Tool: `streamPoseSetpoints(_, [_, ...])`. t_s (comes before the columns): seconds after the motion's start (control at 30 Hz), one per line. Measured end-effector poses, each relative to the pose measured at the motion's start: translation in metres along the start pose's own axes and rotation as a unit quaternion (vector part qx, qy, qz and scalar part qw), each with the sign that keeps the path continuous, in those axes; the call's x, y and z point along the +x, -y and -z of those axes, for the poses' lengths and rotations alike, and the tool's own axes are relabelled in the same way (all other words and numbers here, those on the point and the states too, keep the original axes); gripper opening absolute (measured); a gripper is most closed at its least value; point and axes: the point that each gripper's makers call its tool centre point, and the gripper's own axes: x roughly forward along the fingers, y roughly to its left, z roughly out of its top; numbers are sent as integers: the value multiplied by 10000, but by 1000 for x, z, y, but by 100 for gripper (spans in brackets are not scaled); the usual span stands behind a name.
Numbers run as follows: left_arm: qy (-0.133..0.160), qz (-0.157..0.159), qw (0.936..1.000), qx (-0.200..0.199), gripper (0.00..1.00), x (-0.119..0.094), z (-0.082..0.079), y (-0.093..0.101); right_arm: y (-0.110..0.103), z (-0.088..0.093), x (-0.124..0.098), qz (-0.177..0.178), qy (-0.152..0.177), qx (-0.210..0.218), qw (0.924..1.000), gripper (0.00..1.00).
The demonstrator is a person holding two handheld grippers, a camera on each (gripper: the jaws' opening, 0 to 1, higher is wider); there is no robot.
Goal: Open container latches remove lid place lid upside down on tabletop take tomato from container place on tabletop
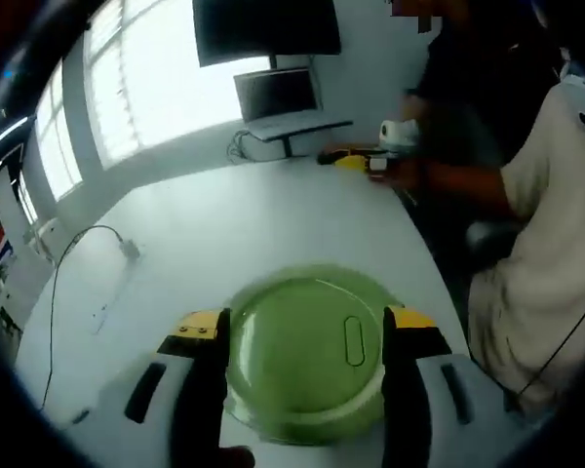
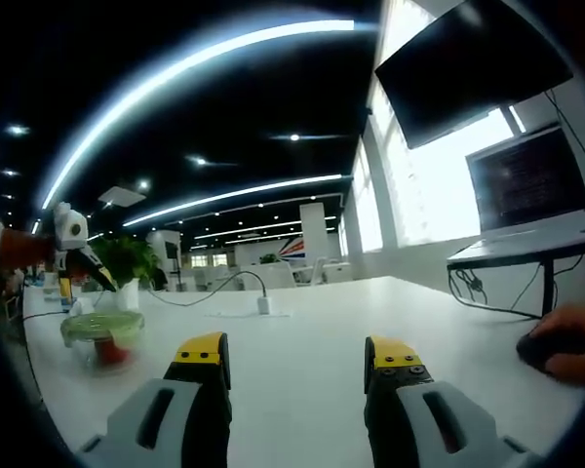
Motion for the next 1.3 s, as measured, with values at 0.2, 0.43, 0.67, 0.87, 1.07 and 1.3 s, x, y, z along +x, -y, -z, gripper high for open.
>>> streamPoseSetpoints(0.2, [-381,167,9991,-21,60,11,16,3,0,4,0,-1,-39,-1,10000,50])
streamPoseSetpoints(0.43, [-497,237,9985,-72,60,15,22,2,2,7,-3,14,-71,-8,10000,50])
streamPoseSetpoints(0.67, [-683,328,9971,-91,62,18,27,2,4,7,-3,27,-72,-13,10000,50])
streamPoseSetpoints(0.87, [-933,468,9943,-200,62,21,33,0,6,8,-1,29,-77,-5,10000,50])
streamPoseSetpoints(1.07, [-1041,555,9927,-246,63,19,36,-2,11,6,-1,52,-36,12,10000,50])
streamPoseSetpoints(1.3, [-1333,623,9890,-177,63,19,37,-2,13,3,-1,67,-16,-21,10000,50])
